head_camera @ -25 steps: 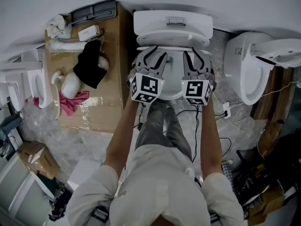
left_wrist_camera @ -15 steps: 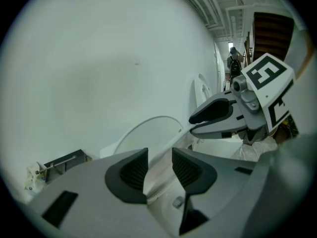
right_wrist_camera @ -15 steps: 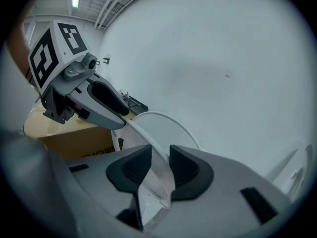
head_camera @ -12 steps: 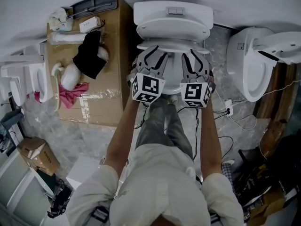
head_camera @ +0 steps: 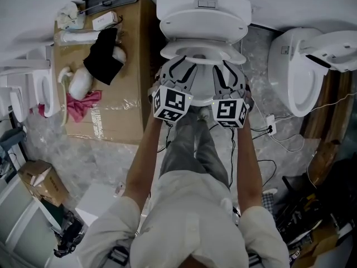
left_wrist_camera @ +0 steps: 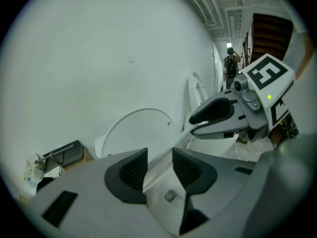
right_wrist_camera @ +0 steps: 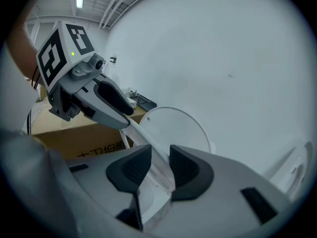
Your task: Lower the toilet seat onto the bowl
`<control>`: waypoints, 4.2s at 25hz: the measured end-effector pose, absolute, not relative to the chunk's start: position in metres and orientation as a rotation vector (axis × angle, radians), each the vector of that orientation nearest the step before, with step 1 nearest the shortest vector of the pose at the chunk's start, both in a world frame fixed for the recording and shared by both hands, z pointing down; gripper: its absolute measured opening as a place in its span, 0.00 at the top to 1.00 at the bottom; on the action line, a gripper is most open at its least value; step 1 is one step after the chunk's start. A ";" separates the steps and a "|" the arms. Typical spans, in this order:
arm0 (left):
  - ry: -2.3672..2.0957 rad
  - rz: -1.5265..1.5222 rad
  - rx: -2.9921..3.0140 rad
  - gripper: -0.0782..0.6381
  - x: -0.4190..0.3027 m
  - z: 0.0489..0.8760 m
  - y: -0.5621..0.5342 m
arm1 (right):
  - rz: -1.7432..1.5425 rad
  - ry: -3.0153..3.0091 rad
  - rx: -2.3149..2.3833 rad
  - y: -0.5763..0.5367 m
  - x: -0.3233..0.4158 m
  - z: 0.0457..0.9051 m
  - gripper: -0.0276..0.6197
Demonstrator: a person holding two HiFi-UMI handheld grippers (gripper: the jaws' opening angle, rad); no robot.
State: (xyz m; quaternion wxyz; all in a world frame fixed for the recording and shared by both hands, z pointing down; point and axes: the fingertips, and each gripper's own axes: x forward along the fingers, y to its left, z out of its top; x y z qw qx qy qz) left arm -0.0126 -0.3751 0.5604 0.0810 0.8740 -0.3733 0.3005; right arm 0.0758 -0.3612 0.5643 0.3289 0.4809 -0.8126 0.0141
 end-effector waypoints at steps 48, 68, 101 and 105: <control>-1.061 1.152 2.514 0.62 -0.015 0.639 -0.246 | 0.135 -2.132 0.998 -0.232 0.067 0.641 0.72; -1.054 1.186 2.517 0.61 -0.019 0.677 -0.206 | 0.152 -2.160 0.949 -0.193 0.066 0.680 0.69; -0.937 1.292 2.505 0.58 -0.021 0.752 -0.152 | 0.115 -2.112 0.891 -0.139 0.064 0.755 0.67; -0.926 1.304 2.502 0.58 -0.021 0.761 -0.148 | 0.112 -2.107 0.872 -0.134 0.064 0.765 0.67</control>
